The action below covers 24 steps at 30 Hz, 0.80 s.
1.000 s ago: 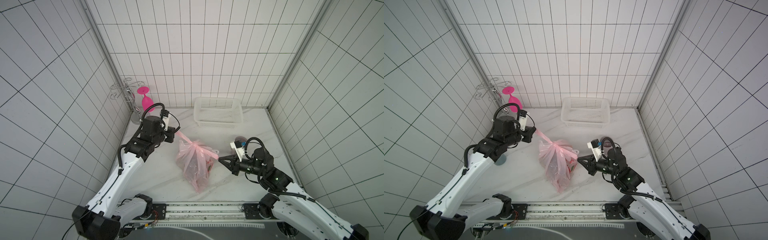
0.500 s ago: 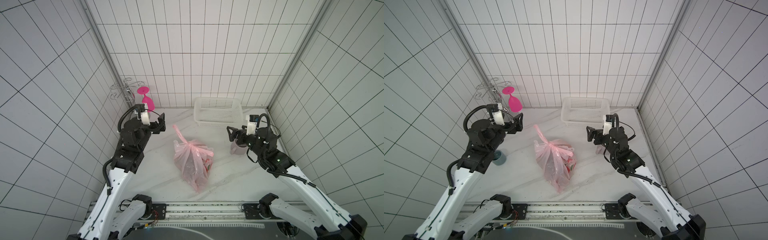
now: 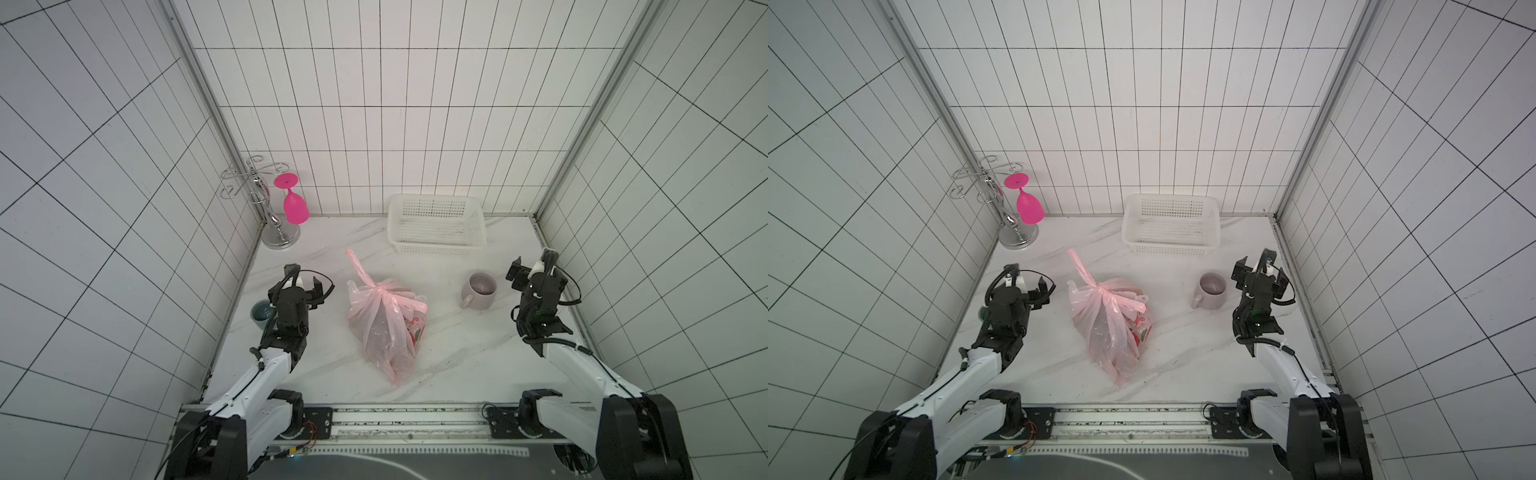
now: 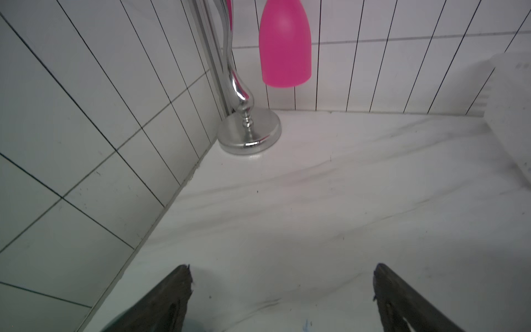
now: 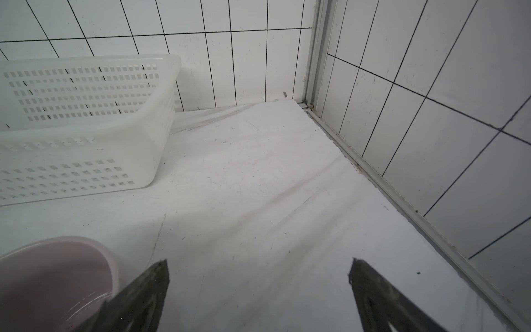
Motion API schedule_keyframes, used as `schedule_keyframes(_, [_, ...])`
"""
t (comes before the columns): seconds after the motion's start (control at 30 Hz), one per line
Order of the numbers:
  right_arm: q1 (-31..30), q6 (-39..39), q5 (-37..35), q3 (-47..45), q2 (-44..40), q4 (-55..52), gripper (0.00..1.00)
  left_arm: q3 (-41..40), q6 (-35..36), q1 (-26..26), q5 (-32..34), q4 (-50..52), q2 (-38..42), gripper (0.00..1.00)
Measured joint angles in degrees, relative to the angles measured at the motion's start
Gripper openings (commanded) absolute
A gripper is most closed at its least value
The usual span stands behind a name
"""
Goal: Place the pineapple into a plastic bag & tie a knot
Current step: Reset both arms
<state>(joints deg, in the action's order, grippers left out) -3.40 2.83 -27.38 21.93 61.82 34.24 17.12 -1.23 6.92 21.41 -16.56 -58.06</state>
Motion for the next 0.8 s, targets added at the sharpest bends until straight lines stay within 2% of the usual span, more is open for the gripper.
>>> schedule_keyframes(0.17, [2.9,-1.0,5.4,-8.1,4.2,12.4,0.99,-4.2,-0.5,-1.2,-1.7,-11.5,-4.7,0.98])
schedule_keyframes(0.33, [5.9,0.8,11.1,-10.0,10.4,23.9,0.99,-4.9,-0.3,-1.9,-6.1,-24.7,-12.2,0.98])
schedule_keyframes(0.53, [6.8,1.9,14.5,-11.1,22.4,36.0,0.99,-4.6,0.5,-2.1,-10.6,-36.7,-21.9,0.98])
schedule_keyframes(0.67, [5.5,0.9,15.6,-10.9,26.3,36.2,0.99,-3.8,0.9,-2.1,-10.9,-44.0,-30.9,0.98])
schedule_keyframes(0.8, [4.7,0.1,15.8,-10.9,26.8,36.2,0.99,0.6,0.5,-2.1,-9.0,-40.2,-32.7,0.97])
